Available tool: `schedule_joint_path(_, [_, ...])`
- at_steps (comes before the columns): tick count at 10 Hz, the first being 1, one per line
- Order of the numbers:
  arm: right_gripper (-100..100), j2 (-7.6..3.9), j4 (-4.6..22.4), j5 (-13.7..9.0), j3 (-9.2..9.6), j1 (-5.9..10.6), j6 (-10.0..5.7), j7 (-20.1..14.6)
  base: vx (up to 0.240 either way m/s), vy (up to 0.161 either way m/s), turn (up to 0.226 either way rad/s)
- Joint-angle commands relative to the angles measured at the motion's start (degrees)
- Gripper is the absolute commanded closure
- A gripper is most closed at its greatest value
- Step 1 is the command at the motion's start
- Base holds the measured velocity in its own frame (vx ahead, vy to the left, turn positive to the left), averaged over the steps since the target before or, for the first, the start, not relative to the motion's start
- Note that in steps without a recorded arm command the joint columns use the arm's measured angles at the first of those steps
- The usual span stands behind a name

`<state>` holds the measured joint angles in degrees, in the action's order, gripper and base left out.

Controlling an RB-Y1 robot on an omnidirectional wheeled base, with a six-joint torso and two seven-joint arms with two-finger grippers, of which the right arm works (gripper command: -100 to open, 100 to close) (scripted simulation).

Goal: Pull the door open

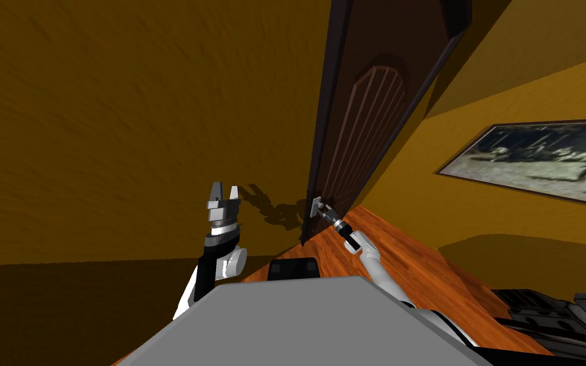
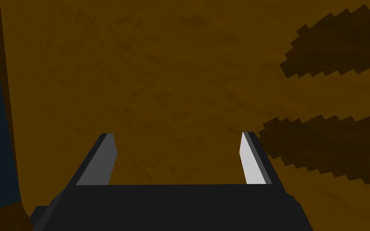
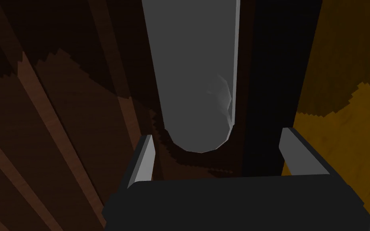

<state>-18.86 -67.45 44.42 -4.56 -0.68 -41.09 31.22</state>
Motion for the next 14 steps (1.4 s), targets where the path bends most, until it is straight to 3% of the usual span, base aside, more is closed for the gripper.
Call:
schedule_joint_path(1, [-100, -0.54, 1.6, -0.7, -1.09, 0.67, -0.59, 0.3, 0.08, 0.053, 0.088])
schedule_joint_path(3, [-100, -1.27, 3.5, -1.5, -2.41, 1.53, -1.23, 0.5, 0.101, 0.048, 0.108])
schedule_joint_path(4, [-100, -0.96, 3.0, -1.3, -2.06, 1.25, -1.0, 0.6, 0.03, 0.001, 0.008])
schedule_joint_path(5, [100, -0.96, 3.0, -1.3, -2.06, 1.25, -1.0, 0.6, -0.02, -0.015, -0.015])
schedule_joint_path(10, [100, -0.96, 3.0, -1.3, -2.06, 1.25, -1.0, 0.6, -0.014, -0.003, 0.001])
schedule_joint_path(14, [100, -0.9, 2.6, -6.8, -1.76, 0.48, -0.65, -3.0, -0.066, -0.07, 0.213])
